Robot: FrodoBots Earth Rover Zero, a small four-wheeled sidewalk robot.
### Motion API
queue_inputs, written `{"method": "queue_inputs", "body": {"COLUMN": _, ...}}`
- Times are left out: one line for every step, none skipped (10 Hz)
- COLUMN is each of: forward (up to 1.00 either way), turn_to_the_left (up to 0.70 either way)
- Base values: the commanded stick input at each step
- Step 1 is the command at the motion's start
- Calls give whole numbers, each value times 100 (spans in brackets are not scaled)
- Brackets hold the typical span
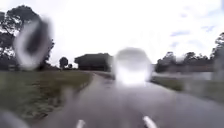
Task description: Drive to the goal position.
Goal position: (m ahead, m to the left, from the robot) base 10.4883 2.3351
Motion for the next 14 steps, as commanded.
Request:
{"method": "queue_inputs", "body": {"forward": 85, "turn_to_the_left": 0}}
{"method": "queue_inputs", "body": {"forward": 85, "turn_to_the_left": 0}}
{"method": "queue_inputs", "body": {"forward": 85, "turn_to_the_left": 0}}
{"method": "queue_inputs", "body": {"forward": 85, "turn_to_the_left": 0}}
{"method": "queue_inputs", "body": {"forward": 85, "turn_to_the_left": 0}}
{"method": "queue_inputs", "body": {"forward": 85, "turn_to_the_left": 0}}
{"method": "queue_inputs", "body": {"forward": 85, "turn_to_the_left": 0}}
{"method": "queue_inputs", "body": {"forward": 85, "turn_to_the_left": 0}}
{"method": "queue_inputs", "body": {"forward": 85, "turn_to_the_left": 0}}
{"method": "queue_inputs", "body": {"forward": 85, "turn_to_the_left": 0}}
{"method": "queue_inputs", "body": {"forward": 85, "turn_to_the_left": 0}}
{"method": "queue_inputs", "body": {"forward": 85, "turn_to_the_left": 0}}
{"method": "queue_inputs", "body": {"forward": 85, "turn_to_the_left": 0}}
{"method": "queue_inputs", "body": {"forward": 85, "turn_to_the_left": 0}}
